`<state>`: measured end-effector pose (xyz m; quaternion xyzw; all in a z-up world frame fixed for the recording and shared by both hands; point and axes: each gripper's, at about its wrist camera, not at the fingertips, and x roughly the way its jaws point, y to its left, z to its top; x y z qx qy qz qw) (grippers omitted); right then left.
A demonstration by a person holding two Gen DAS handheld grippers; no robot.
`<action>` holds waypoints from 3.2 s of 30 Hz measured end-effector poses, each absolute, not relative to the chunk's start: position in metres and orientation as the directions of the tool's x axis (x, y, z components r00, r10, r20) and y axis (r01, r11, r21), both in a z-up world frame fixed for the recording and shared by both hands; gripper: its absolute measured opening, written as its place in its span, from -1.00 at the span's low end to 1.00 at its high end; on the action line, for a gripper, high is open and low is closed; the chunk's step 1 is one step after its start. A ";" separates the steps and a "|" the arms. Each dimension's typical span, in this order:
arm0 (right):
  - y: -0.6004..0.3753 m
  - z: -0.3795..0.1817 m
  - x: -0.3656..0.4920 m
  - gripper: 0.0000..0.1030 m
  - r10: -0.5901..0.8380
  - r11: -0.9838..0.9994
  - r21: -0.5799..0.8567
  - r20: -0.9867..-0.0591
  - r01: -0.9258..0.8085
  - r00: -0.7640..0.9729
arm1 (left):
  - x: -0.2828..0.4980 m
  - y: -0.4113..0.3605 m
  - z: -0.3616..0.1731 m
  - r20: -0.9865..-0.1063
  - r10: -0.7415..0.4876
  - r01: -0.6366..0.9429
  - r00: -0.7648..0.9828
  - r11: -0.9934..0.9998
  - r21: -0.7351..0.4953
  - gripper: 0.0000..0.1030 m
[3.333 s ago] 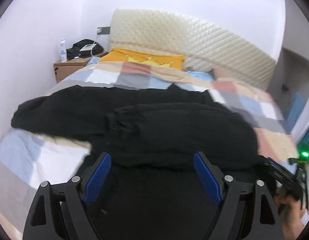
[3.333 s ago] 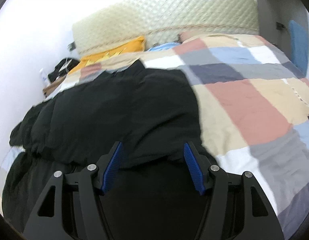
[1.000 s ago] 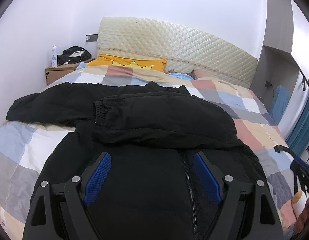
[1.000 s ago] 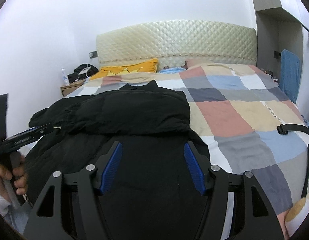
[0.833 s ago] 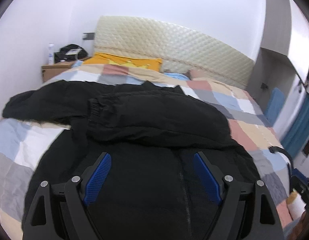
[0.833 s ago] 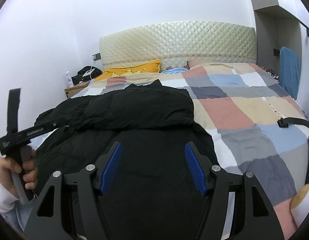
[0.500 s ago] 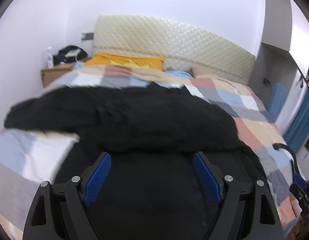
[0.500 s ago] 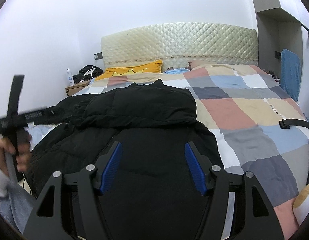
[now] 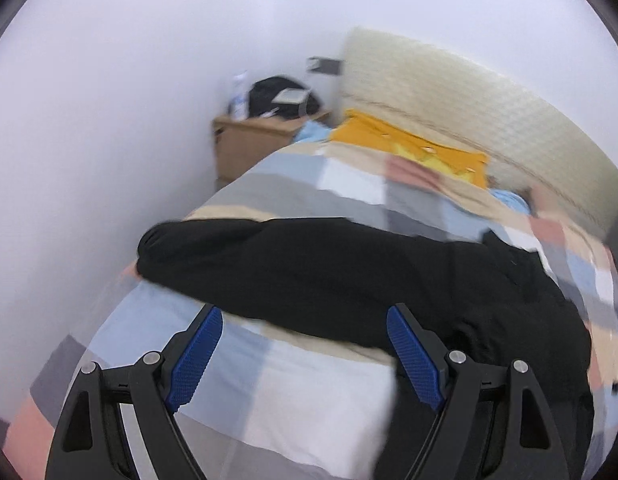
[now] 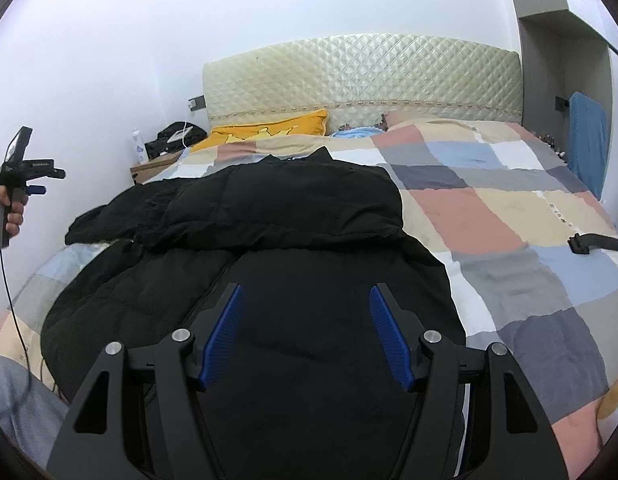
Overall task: Fold large clothes
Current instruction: 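Grasp the other sleeve cuff with the left tool and lift it, then fold the held sleeve across the jacket body with the left tool and release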
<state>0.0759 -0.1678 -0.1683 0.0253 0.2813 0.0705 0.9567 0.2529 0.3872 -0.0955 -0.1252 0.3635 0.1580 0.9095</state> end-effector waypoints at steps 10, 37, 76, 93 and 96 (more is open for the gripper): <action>-0.162 -0.179 0.098 0.28 0.096 0.994 0.100 -0.594 -0.045 0.799 | 0.256 0.515 -0.227 -0.730 0.066 -0.512 0.680 0.755 -0.408 0.63; -0.139 -0.194 0.152 0.58 -0.109 0.991 -0.009 -0.623 0.132 0.774 | 0.357 0.625 -0.301 -0.712 0.050 -0.598 0.700 0.585 -0.547 -0.84; -0.169 -0.129 0.107 0.69 0.170 0.985 0.113 -0.484 -0.131 0.858 | 0.298 0.318 0.093 -0.441 0.243 -0.344 0.864 0.924 -0.164 -0.94; -0.223 -0.104 0.086 0.99 0.131 0.987 0.141 -0.399 -0.080 0.907 | 0.300 0.099 0.105 -0.401 -0.001 -0.022 0.916 0.998 -0.053 -0.94; -0.239 -0.101 0.089 0.99 0.130 0.979 0.194 -0.405 -0.054 0.905 | 0.309 0.052 0.093 -0.420 -0.065 0.058 0.905 0.998 -0.030 -0.94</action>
